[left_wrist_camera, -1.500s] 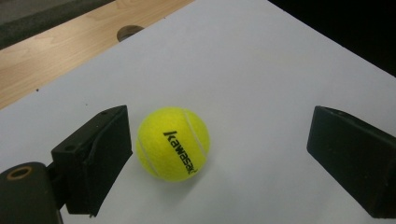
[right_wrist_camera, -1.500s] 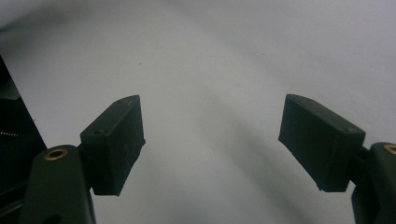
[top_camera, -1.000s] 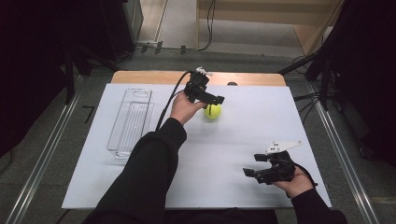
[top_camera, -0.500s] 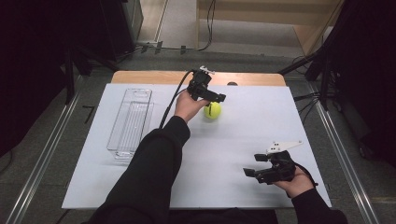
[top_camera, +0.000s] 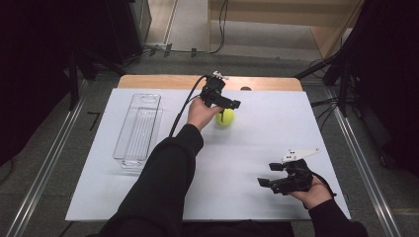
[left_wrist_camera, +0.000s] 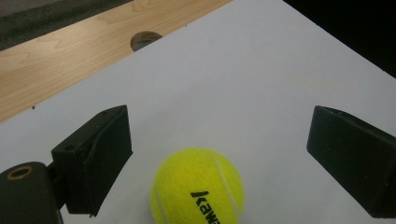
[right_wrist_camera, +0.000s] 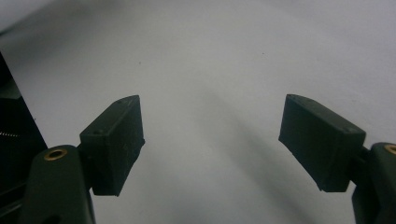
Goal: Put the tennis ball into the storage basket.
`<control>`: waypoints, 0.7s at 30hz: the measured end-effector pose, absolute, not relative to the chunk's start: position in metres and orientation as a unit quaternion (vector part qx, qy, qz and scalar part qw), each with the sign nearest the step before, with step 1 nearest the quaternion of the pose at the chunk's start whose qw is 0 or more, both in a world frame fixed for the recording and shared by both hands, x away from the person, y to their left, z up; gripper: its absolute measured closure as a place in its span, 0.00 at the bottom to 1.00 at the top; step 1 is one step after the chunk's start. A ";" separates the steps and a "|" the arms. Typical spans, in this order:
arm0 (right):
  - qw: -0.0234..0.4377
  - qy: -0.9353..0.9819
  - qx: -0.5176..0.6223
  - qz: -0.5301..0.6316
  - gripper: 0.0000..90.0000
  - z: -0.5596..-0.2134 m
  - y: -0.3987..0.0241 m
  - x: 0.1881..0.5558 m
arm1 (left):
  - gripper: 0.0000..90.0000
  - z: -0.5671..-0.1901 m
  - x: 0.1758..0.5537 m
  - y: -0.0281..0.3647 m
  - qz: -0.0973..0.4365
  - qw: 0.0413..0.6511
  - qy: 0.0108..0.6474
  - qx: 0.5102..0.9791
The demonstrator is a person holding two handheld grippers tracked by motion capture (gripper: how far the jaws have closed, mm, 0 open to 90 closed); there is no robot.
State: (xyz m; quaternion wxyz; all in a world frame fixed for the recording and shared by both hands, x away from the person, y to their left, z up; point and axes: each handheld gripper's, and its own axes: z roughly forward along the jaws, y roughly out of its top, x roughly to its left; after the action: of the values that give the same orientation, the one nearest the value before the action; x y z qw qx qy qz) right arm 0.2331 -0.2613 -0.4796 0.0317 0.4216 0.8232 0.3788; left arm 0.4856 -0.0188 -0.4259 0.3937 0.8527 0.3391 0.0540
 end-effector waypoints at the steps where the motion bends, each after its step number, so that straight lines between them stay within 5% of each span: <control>1: 0.032 0.823 0.422 0.379 0.22 -0.480 -0.261 0.233 | 0.08 -0.426 0.486 -0.019 0.054 0.392 0.338 0.854; 21: 0.034 0.825 0.418 0.378 0.22 -0.480 -0.261 0.233 | 0.08 -0.441 0.486 -0.020 0.055 0.380 0.343 0.858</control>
State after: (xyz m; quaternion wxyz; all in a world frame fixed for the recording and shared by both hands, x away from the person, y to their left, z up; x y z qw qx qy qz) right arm 0.2328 -0.2613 -0.4799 0.0336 0.4184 0.8251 0.3782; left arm 0.4856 -0.0196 -0.4409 0.3795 0.8576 0.3428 0.0546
